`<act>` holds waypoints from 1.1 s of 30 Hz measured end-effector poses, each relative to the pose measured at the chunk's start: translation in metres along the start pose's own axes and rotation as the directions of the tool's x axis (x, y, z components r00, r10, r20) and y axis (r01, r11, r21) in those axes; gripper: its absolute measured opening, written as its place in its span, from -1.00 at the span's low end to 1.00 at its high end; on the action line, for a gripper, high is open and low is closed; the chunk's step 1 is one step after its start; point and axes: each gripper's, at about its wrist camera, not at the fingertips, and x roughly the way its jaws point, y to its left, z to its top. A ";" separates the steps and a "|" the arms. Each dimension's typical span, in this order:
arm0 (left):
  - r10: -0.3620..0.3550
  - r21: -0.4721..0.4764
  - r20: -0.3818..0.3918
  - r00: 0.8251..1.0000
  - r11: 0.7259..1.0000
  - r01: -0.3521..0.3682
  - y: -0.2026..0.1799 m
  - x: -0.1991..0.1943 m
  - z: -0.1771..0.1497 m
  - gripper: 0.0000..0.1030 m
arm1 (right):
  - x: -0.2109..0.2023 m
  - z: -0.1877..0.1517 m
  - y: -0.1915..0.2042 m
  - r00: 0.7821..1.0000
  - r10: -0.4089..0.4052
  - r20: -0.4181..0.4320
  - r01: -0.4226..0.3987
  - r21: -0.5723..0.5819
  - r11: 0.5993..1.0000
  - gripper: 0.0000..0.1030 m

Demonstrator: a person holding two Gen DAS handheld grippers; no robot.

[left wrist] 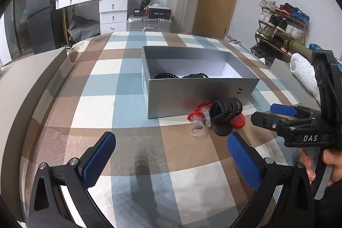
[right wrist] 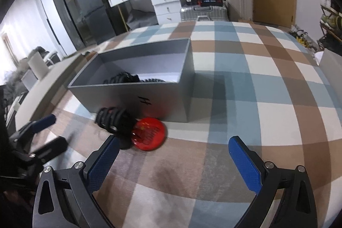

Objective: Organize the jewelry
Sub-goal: 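Move the right tool toward the red ball printed 'China'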

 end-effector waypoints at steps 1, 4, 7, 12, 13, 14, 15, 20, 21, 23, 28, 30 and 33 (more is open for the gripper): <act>0.006 0.000 -0.004 1.000 1.000 -0.006 0.000 0.000 0.000 0.97 | 0.002 0.000 0.000 1.000 -0.011 -0.012 0.011 0.002 1.000 1.00; 0.006 -0.005 -0.006 1.000 1.000 -0.006 0.001 0.001 0.000 0.97 | 0.008 -0.002 0.000 0.999 -0.029 -0.034 0.029 -0.007 1.000 1.00; 0.011 -0.008 -0.005 1.000 1.000 -0.011 0.002 0.001 0.000 0.97 | 0.013 -0.002 0.005 0.998 -0.049 -0.045 0.048 -0.034 0.998 1.00; 0.009 -0.007 -0.010 1.000 1.000 -0.009 0.002 0.002 0.000 0.97 | 0.020 -0.001 0.016 0.995 -0.081 -0.064 0.075 -0.085 0.994 1.00; 0.008 -0.010 -0.013 1.000 1.000 -0.008 0.003 0.002 0.000 0.97 | 0.021 -0.001 0.017 0.994 -0.086 -0.067 0.080 -0.094 0.992 1.00; 0.007 -0.012 -0.014 1.000 1.000 -0.007 0.003 0.003 0.001 0.97 | 0.023 -0.001 0.019 0.993 -0.092 -0.072 0.085 -0.103 0.991 1.00; 0.007 -0.014 -0.016 1.000 1.000 -0.007 0.004 0.003 0.001 0.97 | 0.024 -0.001 0.021 0.992 -0.100 -0.073 0.091 -0.111 0.990 1.00; 0.003 -0.015 -0.019 1.000 1.000 -0.004 0.004 0.003 0.001 0.97 | 0.031 0.001 0.024 0.987 -0.137 -0.089 0.124 -0.137 0.983 1.00; 0.003 -0.015 -0.018 1.000 1.000 -0.004 0.004 0.003 0.001 0.97 | 0.032 0.002 0.024 0.986 -0.143 -0.090 0.130 -0.136 0.982 1.00; 0.001 -0.019 -0.019 1.000 1.000 -0.002 0.005 0.003 0.001 0.97 | 0.033 0.004 0.024 0.985 -0.151 -0.086 0.139 -0.130 0.982 1.00; 0.000 -0.023 -0.023 1.000 1.000 0.000 0.006 0.003 0.000 0.97 | 0.035 0.006 0.023 0.982 -0.167 -0.086 0.155 -0.132 0.979 1.00; -0.001 -0.024 -0.026 1.000 1.000 0.000 0.006 0.004 0.001 0.97 | 0.035 0.005 0.021 0.978 -0.192 -0.086 0.180 -0.135 0.974 1.00; -0.003 -0.025 -0.029 1.000 1.000 0.002 0.006 0.004 0.001 0.97 | 0.035 0.004 0.020 0.980 -0.169 -0.102 0.156 -0.127 0.980 1.00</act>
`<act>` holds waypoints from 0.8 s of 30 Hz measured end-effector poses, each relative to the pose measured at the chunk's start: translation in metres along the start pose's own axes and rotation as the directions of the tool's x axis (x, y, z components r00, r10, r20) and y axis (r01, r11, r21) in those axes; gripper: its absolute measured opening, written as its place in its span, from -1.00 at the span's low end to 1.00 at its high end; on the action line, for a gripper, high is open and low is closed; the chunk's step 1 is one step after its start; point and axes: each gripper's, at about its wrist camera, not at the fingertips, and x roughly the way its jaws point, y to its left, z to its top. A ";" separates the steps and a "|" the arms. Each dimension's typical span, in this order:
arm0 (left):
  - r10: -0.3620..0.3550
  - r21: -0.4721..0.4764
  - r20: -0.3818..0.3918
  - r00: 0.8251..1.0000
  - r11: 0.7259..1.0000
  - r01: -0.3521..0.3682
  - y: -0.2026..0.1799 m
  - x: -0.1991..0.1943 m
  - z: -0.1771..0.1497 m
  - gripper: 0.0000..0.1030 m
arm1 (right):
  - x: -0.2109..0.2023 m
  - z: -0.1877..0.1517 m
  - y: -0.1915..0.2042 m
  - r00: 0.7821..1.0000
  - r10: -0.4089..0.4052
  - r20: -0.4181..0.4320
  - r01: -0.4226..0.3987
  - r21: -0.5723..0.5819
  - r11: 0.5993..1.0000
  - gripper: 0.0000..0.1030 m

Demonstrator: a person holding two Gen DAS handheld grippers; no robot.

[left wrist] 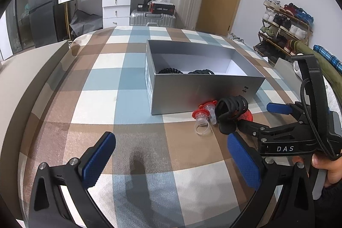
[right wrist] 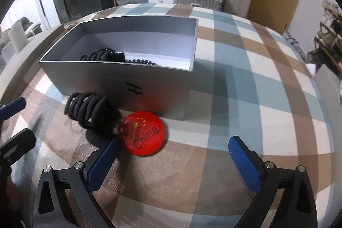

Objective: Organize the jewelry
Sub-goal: 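Move the right tool toward the red ball printed 'China', then close the right tool on the red 'China' ball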

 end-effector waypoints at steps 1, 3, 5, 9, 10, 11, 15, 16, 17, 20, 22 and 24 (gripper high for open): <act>0.000 -0.001 -0.001 1.000 1.000 0.000 0.000 0.000 0.000 0.97 | 0.000 0.000 0.001 1.000 -0.001 0.002 0.001 -0.005 1.000 1.00; -0.001 -0.003 -0.002 1.000 1.000 0.001 0.000 0.000 0.001 0.97 | 0.000 0.001 0.003 1.000 -0.008 0.005 0.008 -0.014 1.000 1.00; -0.001 -0.005 -0.002 1.000 1.000 0.001 0.000 0.000 0.000 0.97 | 0.001 0.002 0.004 1.000 0.000 0.006 0.000 -0.013 1.000 1.00; -0.002 -0.006 -0.003 1.000 1.000 0.002 0.001 0.000 0.000 0.97 | 0.003 0.004 0.003 1.000 -0.017 0.017 0.017 0.002 1.000 0.99; -0.002 -0.007 -0.003 1.000 1.000 0.002 0.001 0.000 0.000 0.97 | 0.003 0.004 0.002 0.999 -0.027 0.018 0.027 0.010 1.000 0.99; -0.003 -0.008 -0.003 1.000 1.000 0.003 0.001 0.000 0.000 0.97 | 0.003 0.004 -0.001 0.999 -0.035 0.018 0.035 0.020 0.999 0.99; -0.005 -0.011 -0.006 1.000 1.000 0.005 0.001 0.001 0.000 0.97 | 0.002 0.004 -0.010 0.999 -0.045 0.013 0.044 0.049 0.998 0.97; -0.006 -0.011 -0.006 1.000 1.000 0.006 0.002 0.001 0.000 0.97 | 0.002 0.004 -0.010 0.999 -0.045 0.014 0.044 0.050 0.998 0.97; -0.005 -0.011 -0.007 1.000 1.000 0.005 0.002 0.001 0.000 0.97 | 0.002 0.003 -0.010 0.999 -0.045 0.015 0.045 0.049 0.998 0.94; -0.006 -0.013 -0.007 1.000 1.000 0.005 0.002 0.001 0.000 0.97 | -0.001 0.003 -0.007 0.999 -0.026 0.026 0.026 0.033 0.999 0.74; -0.005 -0.012 -0.008 1.000 1.000 0.005 0.002 0.001 0.000 0.97 | -0.003 0.002 -0.004 1.000 -0.010 0.029 0.010 0.020 1.000 0.62; -0.005 -0.012 -0.008 1.000 1.000 0.005 0.002 0.000 0.000 0.97 | -0.005 0.002 -0.001 0.999 0.003 0.034 -0.003 0.003 1.000 0.47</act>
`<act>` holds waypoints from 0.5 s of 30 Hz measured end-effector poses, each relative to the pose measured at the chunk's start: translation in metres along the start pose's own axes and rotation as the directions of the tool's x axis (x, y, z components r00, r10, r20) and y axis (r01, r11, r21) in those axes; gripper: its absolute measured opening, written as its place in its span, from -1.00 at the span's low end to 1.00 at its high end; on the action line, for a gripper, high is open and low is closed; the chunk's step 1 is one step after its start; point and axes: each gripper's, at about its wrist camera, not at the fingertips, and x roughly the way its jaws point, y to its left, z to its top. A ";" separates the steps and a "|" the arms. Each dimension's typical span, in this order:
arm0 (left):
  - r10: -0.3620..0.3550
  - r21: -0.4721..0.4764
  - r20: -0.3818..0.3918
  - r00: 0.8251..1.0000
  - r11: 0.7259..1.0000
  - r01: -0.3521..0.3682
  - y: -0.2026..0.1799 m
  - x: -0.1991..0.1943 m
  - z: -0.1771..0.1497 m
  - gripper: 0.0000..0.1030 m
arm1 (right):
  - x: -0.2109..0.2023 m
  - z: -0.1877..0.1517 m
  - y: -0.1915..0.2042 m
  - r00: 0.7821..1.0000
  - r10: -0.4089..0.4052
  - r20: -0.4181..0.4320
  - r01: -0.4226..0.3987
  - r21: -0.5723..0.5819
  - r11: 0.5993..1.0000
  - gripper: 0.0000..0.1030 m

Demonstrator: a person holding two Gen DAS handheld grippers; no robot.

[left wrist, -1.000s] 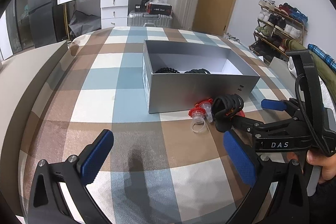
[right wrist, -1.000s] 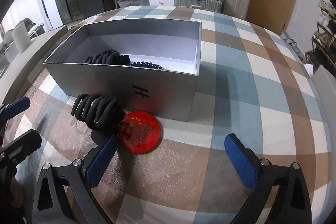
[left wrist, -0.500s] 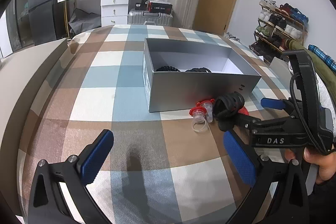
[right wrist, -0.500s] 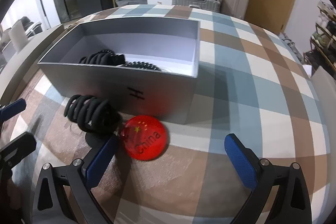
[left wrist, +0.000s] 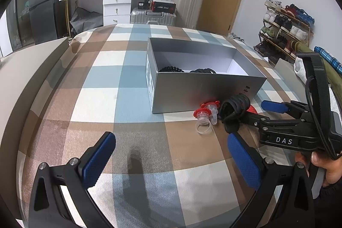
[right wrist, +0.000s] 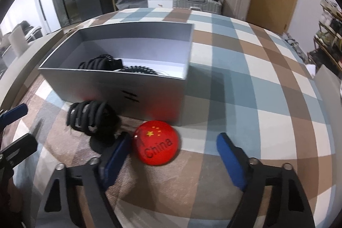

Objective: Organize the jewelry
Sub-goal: 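Close the right tool on the red 'China' ball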

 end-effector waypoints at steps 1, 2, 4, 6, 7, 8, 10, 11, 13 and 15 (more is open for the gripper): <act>0.001 -0.001 0.000 1.000 1.000 -0.001 0.000 0.000 0.000 0.97 | -0.001 0.000 0.002 1.000 0.005 0.003 -0.005 -0.009 1.000 0.38; 0.000 -0.001 -0.001 1.000 1.000 0.000 0.000 0.000 0.000 0.97 | -0.002 0.000 0.003 1.000 0.012 0.005 -0.012 -0.016 1.000 0.26; 0.001 -0.001 0.000 1.000 1.000 -0.001 0.000 0.000 0.000 0.97 | -0.003 -0.001 0.005 1.000 0.022 0.011 -0.021 -0.027 0.999 0.05; 0.000 0.000 -0.001 1.000 1.000 0.000 0.000 0.000 0.000 0.97 | -0.004 0.000 0.007 0.999 0.027 0.016 -0.027 -0.035 0.999 -0.18; 0.000 0.000 0.000 1.000 1.000 0.000 0.000 0.000 0.000 0.97 | -0.005 -0.001 0.006 0.999 0.030 0.015 -0.030 -0.037 0.999 -0.18; 0.001 -0.001 0.000 1.000 1.000 -0.001 0.000 0.000 0.000 0.97 | -0.004 -0.001 0.006 0.999 0.033 0.017 -0.033 -0.037 0.999 -0.18; 0.000 -0.003 -0.001 1.000 1.000 0.000 0.000 0.000 0.000 0.97 | -0.005 -0.002 0.006 0.999 0.040 0.022 -0.039 -0.039 0.998 -0.19; 0.000 -0.003 -0.002 1.000 1.000 0.000 0.000 0.000 0.000 0.97 | -0.005 -0.002 0.006 0.999 0.047 0.023 -0.046 -0.038 0.998 -0.19; 0.000 -0.003 -0.003 1.000 1.000 0.000 0.000 0.000 0.000 0.97 | -0.009 -0.004 0.006 0.997 0.069 0.031 -0.068 -0.036 0.997 -0.19; -0.001 -0.002 -0.005 1.000 1.000 0.001 0.000 0.001 0.001 0.97 | -0.013 -0.006 0.007 0.996 0.074 0.043 -0.072 -0.039 0.997 -0.19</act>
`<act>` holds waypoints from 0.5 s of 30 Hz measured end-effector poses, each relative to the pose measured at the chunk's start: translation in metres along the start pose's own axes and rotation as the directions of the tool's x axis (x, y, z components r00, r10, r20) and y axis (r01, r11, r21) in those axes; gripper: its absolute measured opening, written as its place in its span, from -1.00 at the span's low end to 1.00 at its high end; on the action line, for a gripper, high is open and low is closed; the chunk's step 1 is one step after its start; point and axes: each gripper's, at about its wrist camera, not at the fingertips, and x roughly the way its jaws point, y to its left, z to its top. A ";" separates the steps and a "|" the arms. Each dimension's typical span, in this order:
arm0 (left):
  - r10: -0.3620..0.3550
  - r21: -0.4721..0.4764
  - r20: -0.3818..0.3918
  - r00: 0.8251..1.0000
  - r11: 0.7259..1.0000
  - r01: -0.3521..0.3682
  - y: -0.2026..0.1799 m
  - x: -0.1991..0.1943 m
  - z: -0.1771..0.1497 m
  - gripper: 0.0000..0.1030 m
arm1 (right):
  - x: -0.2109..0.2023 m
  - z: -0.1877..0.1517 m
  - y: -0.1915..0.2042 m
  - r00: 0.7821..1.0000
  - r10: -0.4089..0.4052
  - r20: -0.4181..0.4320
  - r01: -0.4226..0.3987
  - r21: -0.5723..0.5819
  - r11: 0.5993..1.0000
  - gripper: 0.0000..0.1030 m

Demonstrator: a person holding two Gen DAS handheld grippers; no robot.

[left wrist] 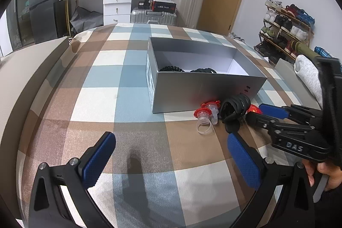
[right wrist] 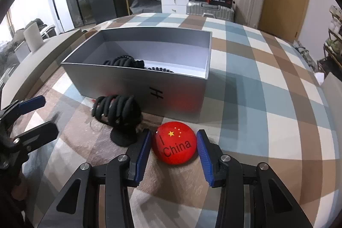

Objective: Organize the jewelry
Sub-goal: 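Close the right tool on the red 'China' ball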

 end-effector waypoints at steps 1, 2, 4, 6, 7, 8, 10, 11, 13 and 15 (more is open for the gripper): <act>0.000 -0.001 0.000 1.000 1.000 0.000 0.000 0.000 0.000 0.97 | -0.003 -0.001 0.000 1.000 0.007 0.008 -0.007 0.004 1.000 -0.19; -0.001 -0.001 -0.001 1.000 1.000 0.001 0.000 0.000 0.000 0.97 | -0.008 -0.002 -0.001 1.000 0.017 0.022 -0.017 0.012 1.000 -0.19; -0.002 -0.003 -0.004 1.000 1.000 0.002 0.000 0.001 0.000 0.97 | -0.013 -0.004 -0.002 0.999 0.027 0.039 -0.028 0.026 0.999 -0.19; -0.002 -0.004 -0.006 1.000 1.000 0.002 0.000 0.001 0.000 0.97 | -0.019 -0.007 -0.005 0.997 0.044 0.062 -0.047 0.040 0.998 -0.19; -0.001 -0.005 -0.006 1.000 1.000 0.001 0.001 0.001 0.000 0.97 | -0.019 -0.009 -0.006 0.997 0.047 0.066 -0.050 0.046 0.998 -0.19; -0.001 -0.005 -0.006 1.000 1.000 0.001 0.001 0.001 0.000 0.97 | -0.020 -0.010 -0.007 0.996 0.049 0.069 -0.053 0.051 0.997 -0.19; -0.008 -0.006 -0.009 1.000 1.000 0.008 0.001 0.001 0.000 0.97 | -0.024 -0.010 -0.010 0.995 0.059 0.077 -0.064 0.067 0.996 -0.19; -0.011 -0.007 -0.011 1.000 1.000 0.011 0.001 0.001 0.001 0.97 | -0.027 -0.010 -0.011 0.995 0.059 0.082 -0.065 0.068 0.996 -0.19; -0.012 -0.006 -0.018 1.000 1.000 0.012 0.001 0.002 0.001 0.97 | -0.033 -0.009 -0.015 0.994 0.059 0.096 -0.066 0.070 0.995 -0.18; 0.001 0.002 -0.030 1.000 1.000 -0.001 -0.001 0.005 0.001 0.97 | -0.039 -0.009 -0.018 0.992 0.065 0.108 -0.073 0.076 0.994 -0.18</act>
